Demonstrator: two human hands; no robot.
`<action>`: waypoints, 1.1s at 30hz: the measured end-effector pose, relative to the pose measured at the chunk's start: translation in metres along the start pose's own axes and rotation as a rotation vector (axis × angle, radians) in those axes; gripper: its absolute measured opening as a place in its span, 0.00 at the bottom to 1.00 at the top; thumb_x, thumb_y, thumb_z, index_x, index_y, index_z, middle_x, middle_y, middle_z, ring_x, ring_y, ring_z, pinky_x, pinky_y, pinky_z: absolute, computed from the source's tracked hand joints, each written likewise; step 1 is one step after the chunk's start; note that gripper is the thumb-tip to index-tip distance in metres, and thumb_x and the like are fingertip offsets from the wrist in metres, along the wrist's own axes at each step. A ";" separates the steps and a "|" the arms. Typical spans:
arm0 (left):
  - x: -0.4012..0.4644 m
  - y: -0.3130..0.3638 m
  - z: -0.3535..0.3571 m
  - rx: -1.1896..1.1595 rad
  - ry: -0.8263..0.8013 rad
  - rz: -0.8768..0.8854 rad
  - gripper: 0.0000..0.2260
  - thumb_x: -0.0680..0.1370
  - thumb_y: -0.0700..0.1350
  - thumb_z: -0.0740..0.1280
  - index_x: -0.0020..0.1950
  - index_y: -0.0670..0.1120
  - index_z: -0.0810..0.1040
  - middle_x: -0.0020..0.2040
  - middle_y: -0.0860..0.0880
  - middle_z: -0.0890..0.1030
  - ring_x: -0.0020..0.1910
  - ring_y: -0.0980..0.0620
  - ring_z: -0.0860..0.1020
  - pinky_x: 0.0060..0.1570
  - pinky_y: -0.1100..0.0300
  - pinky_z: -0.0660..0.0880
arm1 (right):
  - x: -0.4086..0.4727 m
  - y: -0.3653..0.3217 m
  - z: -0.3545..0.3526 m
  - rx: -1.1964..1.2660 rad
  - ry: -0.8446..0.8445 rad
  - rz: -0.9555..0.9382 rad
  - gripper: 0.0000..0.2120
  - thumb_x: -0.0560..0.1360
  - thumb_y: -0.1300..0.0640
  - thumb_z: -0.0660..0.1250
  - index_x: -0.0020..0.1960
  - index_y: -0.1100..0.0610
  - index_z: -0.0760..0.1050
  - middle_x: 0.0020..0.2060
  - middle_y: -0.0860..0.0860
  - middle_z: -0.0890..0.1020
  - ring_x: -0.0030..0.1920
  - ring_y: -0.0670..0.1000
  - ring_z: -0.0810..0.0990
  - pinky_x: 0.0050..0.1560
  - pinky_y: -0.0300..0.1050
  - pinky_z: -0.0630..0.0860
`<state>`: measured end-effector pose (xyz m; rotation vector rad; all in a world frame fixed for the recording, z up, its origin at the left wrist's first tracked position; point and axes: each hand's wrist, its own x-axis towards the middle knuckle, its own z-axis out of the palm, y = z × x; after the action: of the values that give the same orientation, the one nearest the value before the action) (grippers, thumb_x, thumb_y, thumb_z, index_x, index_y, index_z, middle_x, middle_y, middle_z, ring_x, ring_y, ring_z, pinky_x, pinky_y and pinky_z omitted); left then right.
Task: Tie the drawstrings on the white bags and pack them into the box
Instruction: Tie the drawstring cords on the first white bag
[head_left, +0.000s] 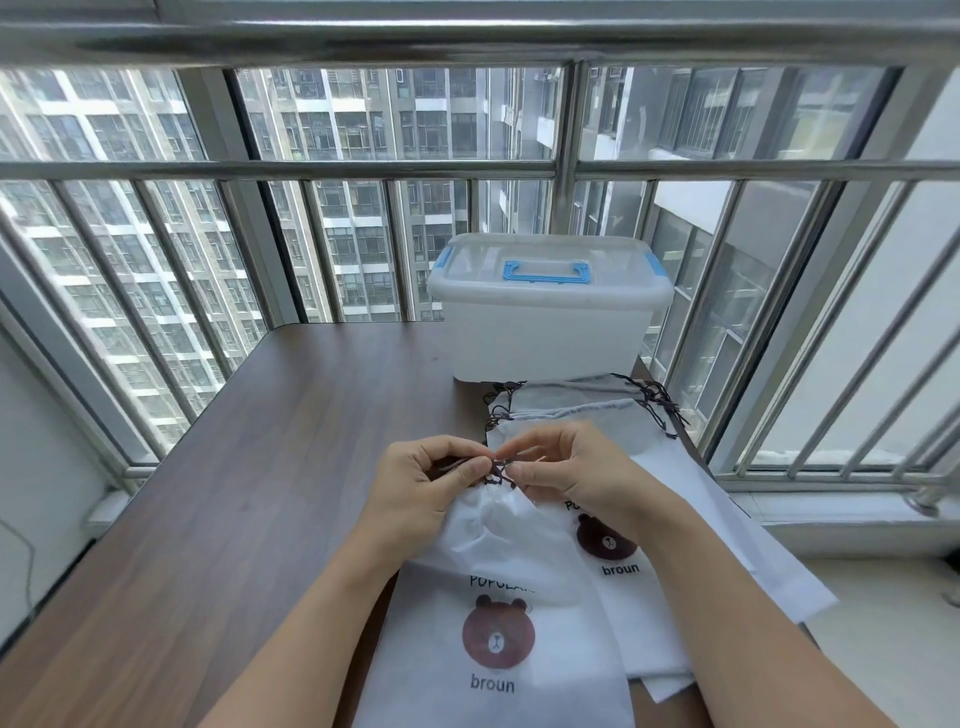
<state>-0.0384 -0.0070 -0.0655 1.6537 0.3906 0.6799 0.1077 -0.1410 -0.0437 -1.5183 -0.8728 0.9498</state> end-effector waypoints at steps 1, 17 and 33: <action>0.000 0.000 0.000 -0.005 -0.005 -0.002 0.05 0.74 0.34 0.72 0.44 0.43 0.85 0.38 0.48 0.86 0.38 0.57 0.82 0.43 0.67 0.77 | 0.001 0.000 0.000 -0.030 0.030 0.002 0.04 0.76 0.64 0.73 0.51 0.60 0.84 0.36 0.52 0.81 0.35 0.46 0.77 0.38 0.38 0.75; -0.002 0.005 0.005 -0.155 0.062 -0.054 0.05 0.77 0.36 0.69 0.44 0.39 0.85 0.36 0.47 0.85 0.36 0.56 0.82 0.39 0.66 0.77 | -0.002 -0.005 0.017 0.183 -0.093 -0.147 0.11 0.79 0.57 0.68 0.51 0.64 0.84 0.43 0.55 0.85 0.39 0.46 0.75 0.39 0.37 0.69; -0.002 -0.002 0.002 -0.141 0.058 -0.034 0.06 0.77 0.33 0.69 0.48 0.40 0.85 0.43 0.43 0.87 0.43 0.52 0.84 0.46 0.63 0.78 | -0.002 -0.005 0.038 0.030 0.241 -0.285 0.10 0.69 0.70 0.77 0.43 0.67 0.76 0.31 0.60 0.83 0.28 0.54 0.78 0.27 0.45 0.75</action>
<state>-0.0378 -0.0092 -0.0683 1.4938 0.4028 0.7147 0.0723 -0.1272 -0.0416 -1.4030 -0.8676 0.5582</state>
